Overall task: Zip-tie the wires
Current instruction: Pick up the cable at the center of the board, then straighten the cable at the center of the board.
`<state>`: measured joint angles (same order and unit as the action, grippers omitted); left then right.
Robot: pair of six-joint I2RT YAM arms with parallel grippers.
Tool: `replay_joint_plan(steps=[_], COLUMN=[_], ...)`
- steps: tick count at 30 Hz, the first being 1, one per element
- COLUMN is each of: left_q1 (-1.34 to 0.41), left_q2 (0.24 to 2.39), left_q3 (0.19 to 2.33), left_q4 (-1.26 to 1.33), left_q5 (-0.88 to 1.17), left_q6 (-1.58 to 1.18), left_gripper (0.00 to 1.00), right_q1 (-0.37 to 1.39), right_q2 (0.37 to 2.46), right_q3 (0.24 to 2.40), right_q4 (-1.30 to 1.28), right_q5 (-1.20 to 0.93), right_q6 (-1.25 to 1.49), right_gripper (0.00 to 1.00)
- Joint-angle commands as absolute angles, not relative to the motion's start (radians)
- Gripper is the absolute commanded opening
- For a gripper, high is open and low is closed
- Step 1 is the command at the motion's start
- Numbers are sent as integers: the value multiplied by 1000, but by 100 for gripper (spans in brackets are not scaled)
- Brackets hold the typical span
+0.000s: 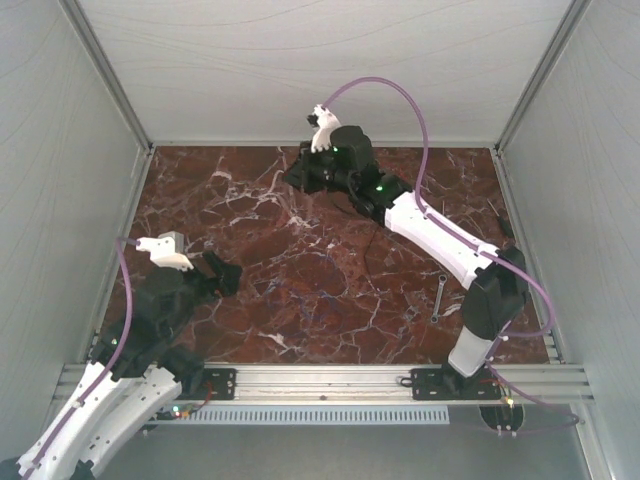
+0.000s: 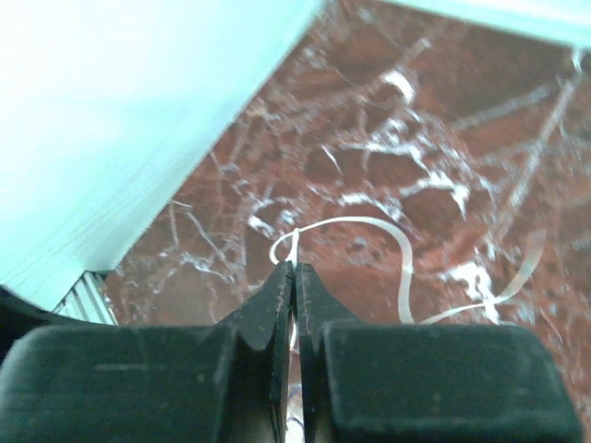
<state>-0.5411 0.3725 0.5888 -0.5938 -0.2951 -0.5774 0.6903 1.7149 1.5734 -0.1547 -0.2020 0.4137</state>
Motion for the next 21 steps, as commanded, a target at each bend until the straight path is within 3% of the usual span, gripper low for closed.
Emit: replay_joint_plan(steps=[1, 13, 21], left_q1=[-537, -526, -509], left_q2=[361, 365, 337], left_q3=[594, 598, 597], left_q4=[-575, -582, -539], left_q5=[-284, -294, -228], left_q6=[-558, -563, -523], left_gripper=[100, 100, 100], right_q1=[743, 803, 807], right_q2=[1681, 1749, 1711], right_q3=[1726, 1986, 1962], right_q4=[-113, -55, -166], right_q5=[-197, -191, -126], right_q6=[335, 331, 299], right_gripper=[0, 0, 0])
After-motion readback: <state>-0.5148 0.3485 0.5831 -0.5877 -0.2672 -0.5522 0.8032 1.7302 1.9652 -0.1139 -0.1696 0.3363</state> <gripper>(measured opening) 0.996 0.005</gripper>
